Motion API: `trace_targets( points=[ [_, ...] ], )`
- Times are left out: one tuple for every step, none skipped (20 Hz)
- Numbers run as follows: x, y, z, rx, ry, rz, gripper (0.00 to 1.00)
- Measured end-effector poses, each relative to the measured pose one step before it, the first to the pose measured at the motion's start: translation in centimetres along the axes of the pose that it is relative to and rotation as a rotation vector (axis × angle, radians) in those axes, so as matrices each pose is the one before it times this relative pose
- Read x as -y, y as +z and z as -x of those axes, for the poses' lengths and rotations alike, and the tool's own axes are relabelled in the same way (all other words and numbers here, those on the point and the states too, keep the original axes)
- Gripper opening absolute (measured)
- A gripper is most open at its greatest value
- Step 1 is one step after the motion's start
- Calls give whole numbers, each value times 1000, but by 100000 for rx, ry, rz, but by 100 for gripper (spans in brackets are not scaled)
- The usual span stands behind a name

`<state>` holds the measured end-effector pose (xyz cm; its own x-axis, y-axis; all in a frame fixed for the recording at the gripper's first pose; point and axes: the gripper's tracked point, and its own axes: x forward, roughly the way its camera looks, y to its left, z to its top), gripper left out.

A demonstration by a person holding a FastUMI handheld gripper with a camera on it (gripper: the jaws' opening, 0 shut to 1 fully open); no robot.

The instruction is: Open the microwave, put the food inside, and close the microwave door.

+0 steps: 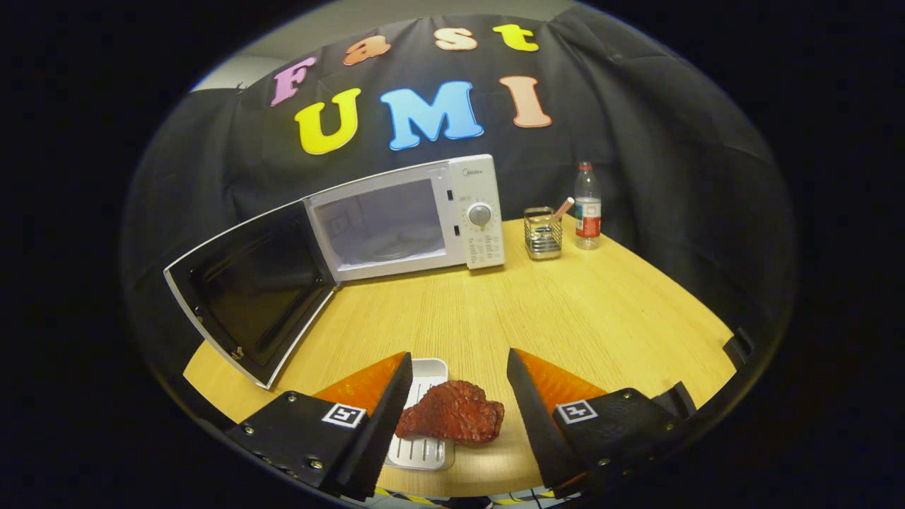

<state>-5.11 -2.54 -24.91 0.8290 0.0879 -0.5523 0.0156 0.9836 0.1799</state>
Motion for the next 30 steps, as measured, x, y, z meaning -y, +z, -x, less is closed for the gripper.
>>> trace_targets(
  points=[
    [322,-760,52,-1764,-84,-2499,84],
    [166,-638,-18,-1779,174,-2970,84],
    [136,-566,102,-1452,-97,-3051,84],
    [-53,-557,-44,-1665,482,-3324,84],
    [-1,-626,-66,-1842,780,-2705,84],
    [-189,-666,-103,-2715,832,-3078,84],
    [-153,-541,-95,-2177,1273,-2652,84],
    [-171,-303,-84,-1446,1038,-2442,83],
    [-92,-438,66,-1619,1029,-2387,83],
    [-179,-300,60,-822,766,-1653,83],
    [389,372,-45,898,-2176,-943,66],
    [-13,229,-133,161,31,-1137,50],
    [-447,-36,51,-746,1659,-1752,50],
    [-196,1,-31,-653,622,-647,50],
    [225,-188,-530,861,-411,-1014,50],
    [-256,518,679,-329,151,-1545,30],
    [-151,-163,105,-386,903,-106,30],
    [-474,-28,63,-403,2627,917,30],
    [-499,749,-37,2627,487,-2041,30],
    [-280,80,203,179,48,984,16],
    [-271,-52,33,560,280,2087,16],
    [-777,292,-149,1195,839,-262,15],
    [69,161,31,244,-400,2739,8],
    [-171,123,160,141,-679,2341,7],
    [-234,91,-181,-1030,-195,1462,7],
    [-145,418,92,285,-730,214,7],
    [-303,527,-82,488,296,-247,7],
    [-419,653,-68,171,834,-563,7],
    [-385,665,-35,690,494,-618,7],
    [-369,856,-88,910,356,7,7]
  ],
)
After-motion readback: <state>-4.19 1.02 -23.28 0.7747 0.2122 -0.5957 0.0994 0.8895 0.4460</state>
